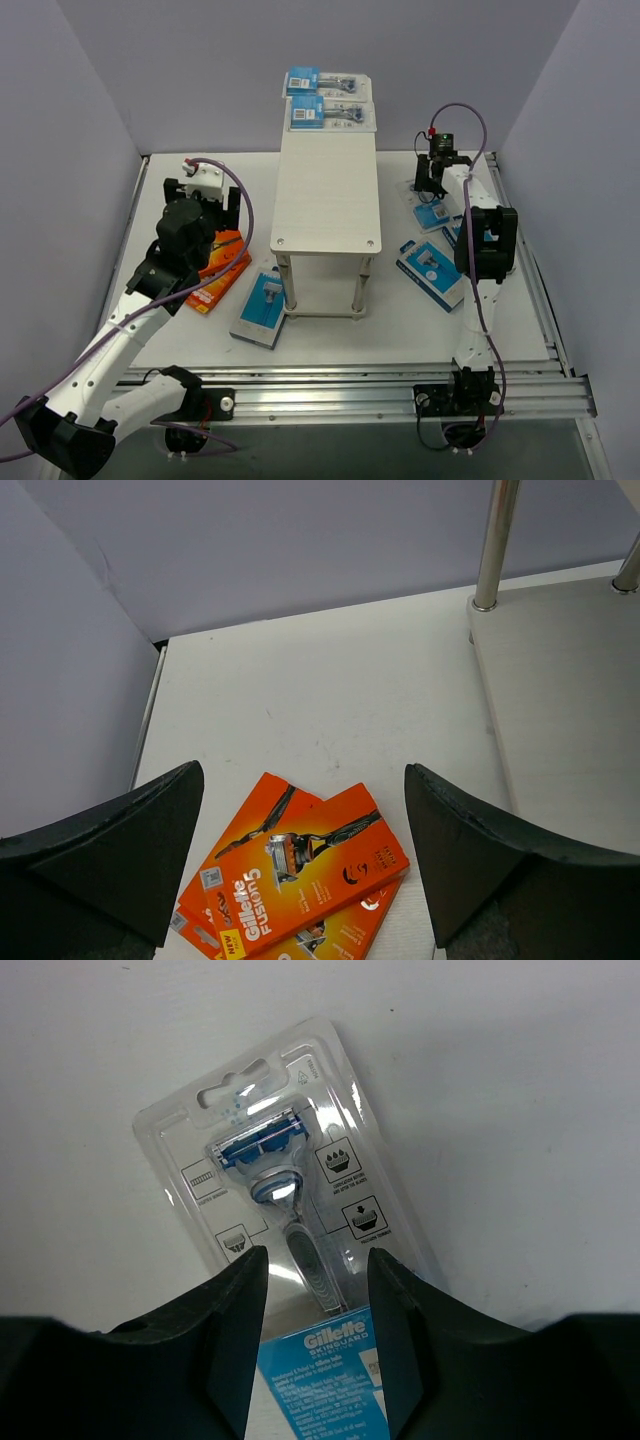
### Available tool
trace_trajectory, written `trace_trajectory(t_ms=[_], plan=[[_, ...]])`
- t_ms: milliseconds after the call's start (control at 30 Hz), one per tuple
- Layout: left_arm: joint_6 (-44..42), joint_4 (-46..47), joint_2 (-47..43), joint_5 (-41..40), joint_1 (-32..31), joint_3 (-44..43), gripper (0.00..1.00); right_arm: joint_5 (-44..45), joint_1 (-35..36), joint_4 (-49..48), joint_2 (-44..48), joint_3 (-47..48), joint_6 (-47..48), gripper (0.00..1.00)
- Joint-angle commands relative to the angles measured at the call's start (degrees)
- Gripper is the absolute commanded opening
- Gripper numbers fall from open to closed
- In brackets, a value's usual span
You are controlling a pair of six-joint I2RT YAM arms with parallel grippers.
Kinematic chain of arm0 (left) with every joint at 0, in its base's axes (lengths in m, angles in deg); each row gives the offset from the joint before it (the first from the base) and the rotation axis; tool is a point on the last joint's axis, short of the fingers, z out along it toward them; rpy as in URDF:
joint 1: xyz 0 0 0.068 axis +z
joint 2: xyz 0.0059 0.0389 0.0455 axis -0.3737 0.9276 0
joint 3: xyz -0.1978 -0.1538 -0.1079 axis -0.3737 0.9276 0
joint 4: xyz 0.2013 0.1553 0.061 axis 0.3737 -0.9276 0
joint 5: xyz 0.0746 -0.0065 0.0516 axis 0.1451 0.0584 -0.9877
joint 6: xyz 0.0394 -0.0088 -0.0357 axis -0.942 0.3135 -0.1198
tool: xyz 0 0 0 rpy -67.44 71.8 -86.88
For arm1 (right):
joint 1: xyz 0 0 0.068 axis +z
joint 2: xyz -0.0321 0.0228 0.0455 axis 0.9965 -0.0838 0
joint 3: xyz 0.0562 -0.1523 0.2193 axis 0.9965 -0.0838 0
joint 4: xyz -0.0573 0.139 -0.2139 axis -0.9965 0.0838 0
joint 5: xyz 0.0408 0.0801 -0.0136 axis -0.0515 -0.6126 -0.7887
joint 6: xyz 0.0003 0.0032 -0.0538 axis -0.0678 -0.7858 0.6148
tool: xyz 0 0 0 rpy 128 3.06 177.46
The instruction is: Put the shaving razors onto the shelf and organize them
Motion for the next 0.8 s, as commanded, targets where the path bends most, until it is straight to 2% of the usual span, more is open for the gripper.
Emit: trace_trajectory(t_ms=[0,400,433,467,600,633,767], plan=[[-0.51,2.07,-1.01,-0.49,-0.68,-1.73,0.91,-0.49,0.43,0.89,-0.82,-0.94,2.18,0.4],[-1.21,2.51,-1.62,-1.28,-1.48,-1.38,0.91,2.59,1.31,3.88,-5.3,1.61,4.46,0.41],[-1.3,2.6,-1.71,-1.37,-1.48,-1.38,0.91,2.76,1.49,3.88,-5.39,1.7,4.2,0.38],[-1.39,2.78,-1.71,-1.46,-1.48,-1.29,0.91,3.29,1.49,3.88,-5.48,1.79,3.94,0.26],[-1.56,3.21,-1.79,-1.81,-1.48,-0.94,0.91,3.12,1.49,3.7,-4.96,2.4,2.8,0.03],[-1.65,3.48,-1.88,-1.81,-1.48,-0.68,0.91,3.2,1.49,3.88,-4.6,2.66,2.45,0.0],[-1.65,4.09,-2.15,-1.81,-1.3,-0.24,0.91,3.47,1.49,4.75,-1.27,4.59,0.34,0.0]])
